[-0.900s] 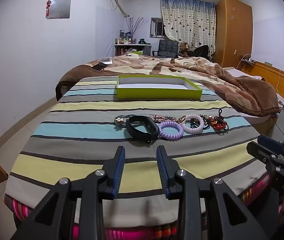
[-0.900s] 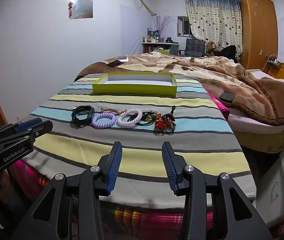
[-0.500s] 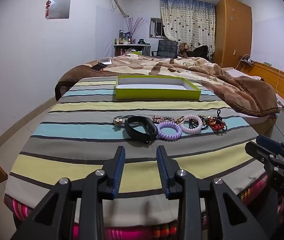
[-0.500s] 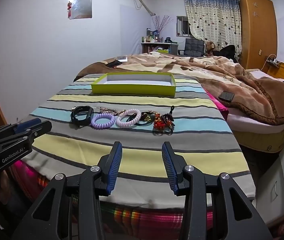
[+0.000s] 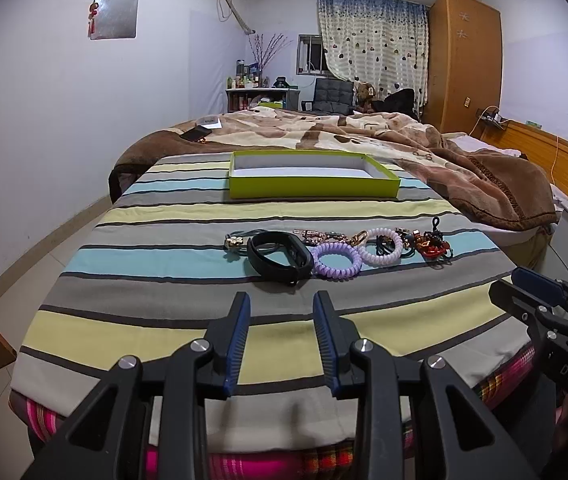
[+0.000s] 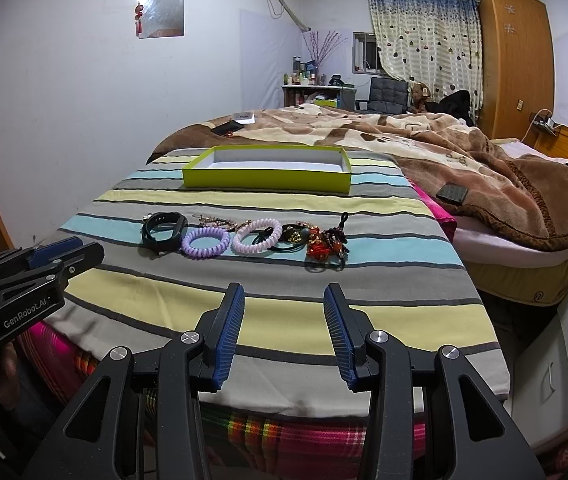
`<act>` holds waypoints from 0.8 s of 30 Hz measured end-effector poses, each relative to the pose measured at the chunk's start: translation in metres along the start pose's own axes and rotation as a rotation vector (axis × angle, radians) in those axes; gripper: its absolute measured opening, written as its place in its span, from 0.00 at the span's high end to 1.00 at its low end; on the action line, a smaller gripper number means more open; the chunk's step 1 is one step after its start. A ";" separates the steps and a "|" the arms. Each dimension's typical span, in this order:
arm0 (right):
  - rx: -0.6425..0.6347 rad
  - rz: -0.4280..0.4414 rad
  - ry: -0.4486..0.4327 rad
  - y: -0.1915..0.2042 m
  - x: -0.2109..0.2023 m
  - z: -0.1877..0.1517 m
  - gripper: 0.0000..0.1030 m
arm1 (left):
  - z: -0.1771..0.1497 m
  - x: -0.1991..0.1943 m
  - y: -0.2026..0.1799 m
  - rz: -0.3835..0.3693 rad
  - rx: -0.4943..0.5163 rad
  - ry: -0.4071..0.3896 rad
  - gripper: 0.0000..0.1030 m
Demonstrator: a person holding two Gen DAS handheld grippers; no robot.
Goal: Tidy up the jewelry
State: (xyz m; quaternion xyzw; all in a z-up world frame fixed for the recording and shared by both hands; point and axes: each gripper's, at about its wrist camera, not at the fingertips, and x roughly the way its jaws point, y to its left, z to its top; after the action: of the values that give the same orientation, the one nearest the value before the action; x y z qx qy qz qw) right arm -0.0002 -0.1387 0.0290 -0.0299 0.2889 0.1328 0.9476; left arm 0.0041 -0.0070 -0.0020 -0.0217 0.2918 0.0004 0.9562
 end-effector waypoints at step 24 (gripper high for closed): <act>0.000 -0.002 0.002 0.001 -0.001 0.001 0.59 | 0.002 -0.007 0.003 0.004 -0.005 -0.003 0.67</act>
State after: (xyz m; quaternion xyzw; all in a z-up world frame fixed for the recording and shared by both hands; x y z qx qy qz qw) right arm -0.0010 -0.1383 0.0307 -0.0303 0.2899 0.1316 0.9475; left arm -0.0010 -0.0042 0.0035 -0.0237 0.2904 0.0030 0.9566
